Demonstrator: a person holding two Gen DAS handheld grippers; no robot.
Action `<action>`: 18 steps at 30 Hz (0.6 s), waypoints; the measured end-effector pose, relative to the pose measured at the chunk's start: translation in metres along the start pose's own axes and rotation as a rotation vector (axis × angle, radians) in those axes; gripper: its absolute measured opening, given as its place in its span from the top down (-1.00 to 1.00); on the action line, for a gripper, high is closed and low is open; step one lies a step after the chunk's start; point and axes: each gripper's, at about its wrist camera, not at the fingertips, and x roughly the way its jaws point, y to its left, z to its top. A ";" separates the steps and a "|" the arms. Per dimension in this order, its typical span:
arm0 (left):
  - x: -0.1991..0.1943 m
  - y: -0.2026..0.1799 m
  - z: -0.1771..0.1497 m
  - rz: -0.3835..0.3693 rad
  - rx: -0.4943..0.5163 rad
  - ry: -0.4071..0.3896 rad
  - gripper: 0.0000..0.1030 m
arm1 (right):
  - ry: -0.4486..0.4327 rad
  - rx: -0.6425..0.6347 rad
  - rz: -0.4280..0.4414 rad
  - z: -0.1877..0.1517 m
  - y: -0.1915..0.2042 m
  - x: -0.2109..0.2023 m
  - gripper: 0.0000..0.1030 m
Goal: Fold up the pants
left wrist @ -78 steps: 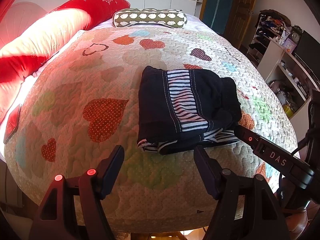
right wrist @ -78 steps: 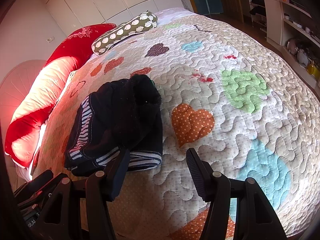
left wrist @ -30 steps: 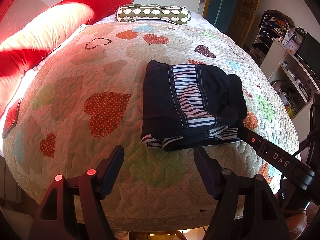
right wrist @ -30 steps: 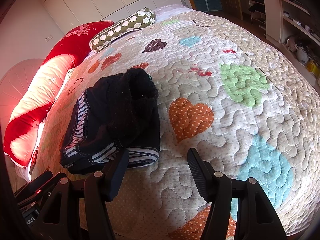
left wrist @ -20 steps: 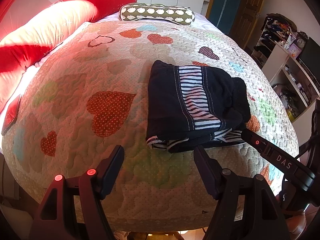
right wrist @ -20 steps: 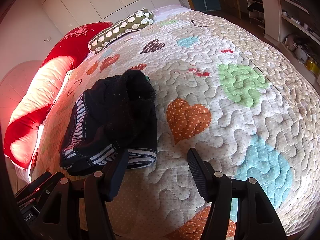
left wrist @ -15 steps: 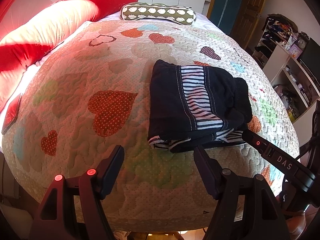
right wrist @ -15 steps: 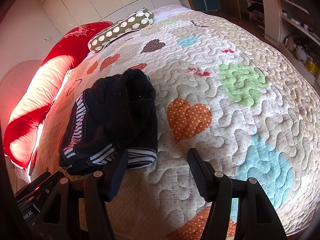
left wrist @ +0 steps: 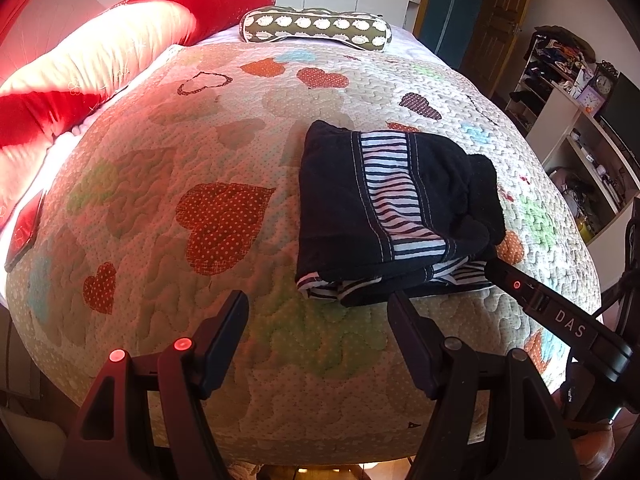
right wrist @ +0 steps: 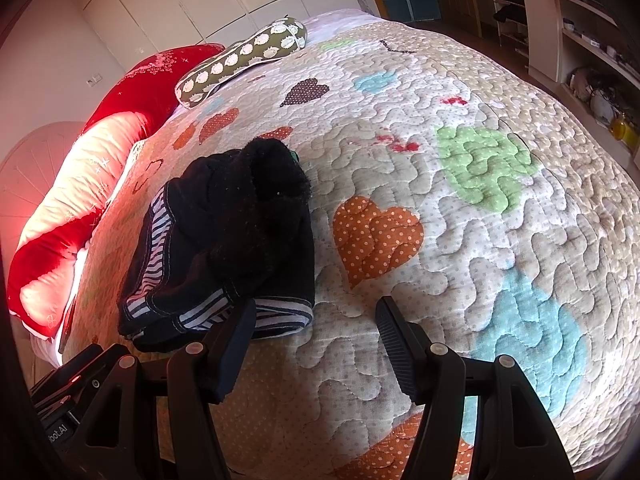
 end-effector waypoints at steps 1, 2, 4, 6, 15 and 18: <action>0.000 0.000 0.000 0.000 0.002 0.000 -0.38 | 0.001 -0.003 -0.002 0.000 0.001 0.000 -0.31; 0.000 0.000 0.001 0.000 0.003 0.000 -0.38 | 0.001 -0.005 -0.003 0.000 0.001 0.001 -0.32; 0.000 0.000 0.001 -0.001 0.003 0.000 -0.38 | 0.001 -0.005 -0.003 0.000 0.002 0.000 -0.32; 0.000 0.000 0.001 0.000 0.003 0.000 -0.38 | 0.002 -0.005 -0.003 0.001 0.002 0.001 -0.32; 0.000 0.000 0.001 0.000 0.003 0.000 -0.38 | 0.006 -0.010 -0.007 0.001 0.004 0.001 -0.34; 0.000 -0.001 0.001 0.000 0.004 0.000 -0.38 | 0.006 -0.010 -0.007 0.001 0.004 0.001 -0.34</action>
